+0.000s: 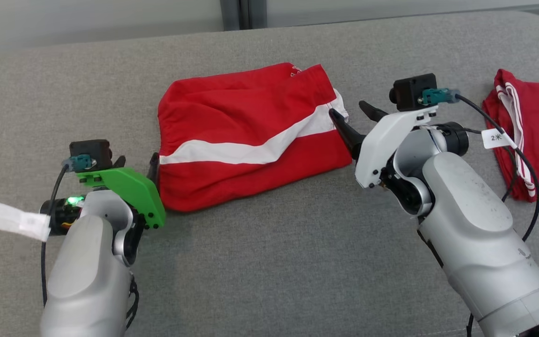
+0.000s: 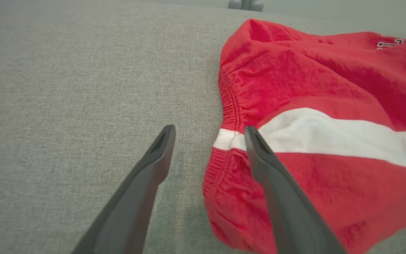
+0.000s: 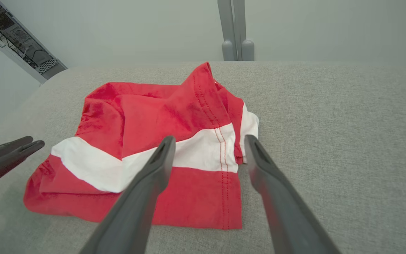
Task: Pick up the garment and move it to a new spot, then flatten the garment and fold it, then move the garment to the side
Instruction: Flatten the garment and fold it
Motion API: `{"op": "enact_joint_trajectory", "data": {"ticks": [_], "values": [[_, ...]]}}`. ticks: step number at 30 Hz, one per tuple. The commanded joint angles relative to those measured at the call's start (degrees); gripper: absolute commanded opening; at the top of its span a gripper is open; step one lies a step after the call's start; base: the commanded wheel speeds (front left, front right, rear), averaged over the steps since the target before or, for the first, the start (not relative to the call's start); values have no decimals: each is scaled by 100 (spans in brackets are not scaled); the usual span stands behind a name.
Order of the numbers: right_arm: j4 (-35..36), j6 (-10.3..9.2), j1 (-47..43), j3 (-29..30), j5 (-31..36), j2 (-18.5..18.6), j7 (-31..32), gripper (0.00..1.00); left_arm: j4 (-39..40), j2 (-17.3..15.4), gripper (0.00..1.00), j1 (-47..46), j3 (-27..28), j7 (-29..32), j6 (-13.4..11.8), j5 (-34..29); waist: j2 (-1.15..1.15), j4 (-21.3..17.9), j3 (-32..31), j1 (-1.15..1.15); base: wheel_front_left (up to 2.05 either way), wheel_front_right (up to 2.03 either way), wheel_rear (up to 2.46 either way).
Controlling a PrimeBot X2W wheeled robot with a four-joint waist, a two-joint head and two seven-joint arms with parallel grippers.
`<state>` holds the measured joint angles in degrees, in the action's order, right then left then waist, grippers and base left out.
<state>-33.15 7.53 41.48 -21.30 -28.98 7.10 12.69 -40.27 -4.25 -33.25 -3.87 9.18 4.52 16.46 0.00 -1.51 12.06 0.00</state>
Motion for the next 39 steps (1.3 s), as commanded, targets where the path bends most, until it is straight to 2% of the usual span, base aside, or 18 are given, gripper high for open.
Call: {"op": "enact_joint_trajectory", "data": {"ticks": [1,12,19,20,22,25,31,35,39], "values": [[-98,-9,145,-55,-66,-14,-56,100,-130,-15,100,-177,-54,101,16,-80,0,-15,227,0,0,0,0],[-641,-9,639,-535,-272,37,-225,100,-919,7,100,-605,-485,388,67,-251,0,-29,486,0,0,0,0],[-839,-9,841,-926,-447,-14,-240,100,-1119,-38,100,-746,-706,259,32,-427,0,-22,572,0,0,0,0],[-866,-9,862,-957,-461,-21,-255,100,-1151,-36,85,-760,-735,266,53,-432,0,-17,584,0,0,0,0],[-949,-9,896,-1030,-509,-38,-287,100,-1215,-23,0,-781,-791,259,91,-416,0,-3,606,0,0,0,0],[-1083,-9,989,-1088,-574,-43,-362,100,-1336,-11,0,-776,-829,251,102,-367,0,20,617,0,0,0,0],[-1553,-9,1135,-841,-445,-107,-688,100,-1480,26,0,-765,-885,143,130,-264,0,61,579,0,0,0,0],[-1770,-9,1144,-834,-479,-166,-655,100,-1520,45,0,-797,-913,25,131,-205,0,77,563,0,0,0,0],[-1688,-9,1082,-1057,-671,-218,-567,100,-1555,60,0,-863,-946,-39,139,-154,0,68,581,0,0,0,0]]}}
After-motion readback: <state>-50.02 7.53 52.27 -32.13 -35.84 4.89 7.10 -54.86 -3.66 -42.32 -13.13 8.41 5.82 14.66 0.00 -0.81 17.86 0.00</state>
